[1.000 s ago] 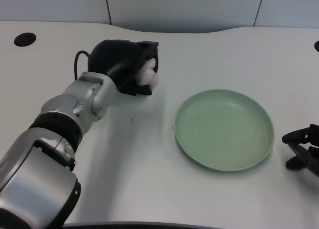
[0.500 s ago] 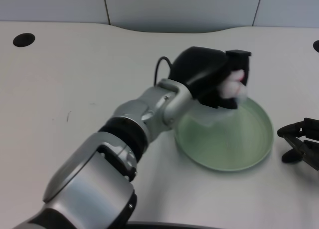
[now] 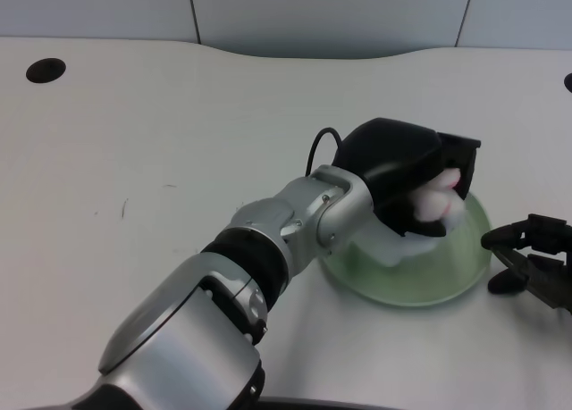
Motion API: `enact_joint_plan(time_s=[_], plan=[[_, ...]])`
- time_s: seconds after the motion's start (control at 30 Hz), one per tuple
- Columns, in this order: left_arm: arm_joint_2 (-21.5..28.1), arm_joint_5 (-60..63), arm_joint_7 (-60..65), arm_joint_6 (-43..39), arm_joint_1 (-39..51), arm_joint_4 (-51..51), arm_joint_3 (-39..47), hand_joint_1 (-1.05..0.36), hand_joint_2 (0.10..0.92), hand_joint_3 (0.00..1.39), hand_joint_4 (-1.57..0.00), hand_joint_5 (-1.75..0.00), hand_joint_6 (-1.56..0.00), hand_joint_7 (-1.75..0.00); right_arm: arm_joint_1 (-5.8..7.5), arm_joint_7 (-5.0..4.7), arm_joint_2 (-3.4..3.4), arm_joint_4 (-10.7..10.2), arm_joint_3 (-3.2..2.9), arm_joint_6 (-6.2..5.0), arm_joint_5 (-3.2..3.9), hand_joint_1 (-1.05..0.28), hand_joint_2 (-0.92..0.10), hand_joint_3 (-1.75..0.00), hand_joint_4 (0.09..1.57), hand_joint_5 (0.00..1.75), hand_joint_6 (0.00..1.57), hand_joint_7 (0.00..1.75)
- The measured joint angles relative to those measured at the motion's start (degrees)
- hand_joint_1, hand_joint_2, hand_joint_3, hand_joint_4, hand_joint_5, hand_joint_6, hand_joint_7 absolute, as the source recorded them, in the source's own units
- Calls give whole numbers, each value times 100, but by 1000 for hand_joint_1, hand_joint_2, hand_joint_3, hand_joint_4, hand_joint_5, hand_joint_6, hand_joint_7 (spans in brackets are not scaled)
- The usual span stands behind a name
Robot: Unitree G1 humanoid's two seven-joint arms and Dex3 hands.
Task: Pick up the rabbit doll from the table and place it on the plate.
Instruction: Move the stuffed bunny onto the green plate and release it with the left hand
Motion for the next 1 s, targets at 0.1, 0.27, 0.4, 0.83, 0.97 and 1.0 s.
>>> enact_joint_plan(time_s=[0.1,0.27,0.4,0.83,0.97,1.0], plan=[[1,68,-113,218,10,50,-86,-533,860,85,-371,-1415,-288,-1283,24,8,7,-48,-1,19,5,-823,-920,-58,941,944,889,814],[55,205,-188,260,10,63,-258,-638,918,10,-164,-1085,-168,-919,42,18,20,-137,-1,49,5,-823,-921,-58,943,942,896,817],[55,205,-189,261,10,63,-265,-641,921,7,-163,-1068,-172,-895,48,23,26,-150,-1,57,5,-822,-921,-58,944,941,897,815],[55,205,-189,263,10,63,-270,-641,921,7,-166,-1061,-182,-876,55,25,27,-162,-1,60,5,-822,-921,-58,945,939,898,812],[55,205,-190,263,10,63,-270,-641,921,7,-167,-1061,-183,-874,56,26,27,-162,-1,61,5,-822,-921,-58,945,939,899,812],[55,205,-190,263,10,63,-270,-641,921,7,-167,-1061,-183,-874,56,26,27,-162,-1,61,5,-822,-921,-58,945,939,899,811]])
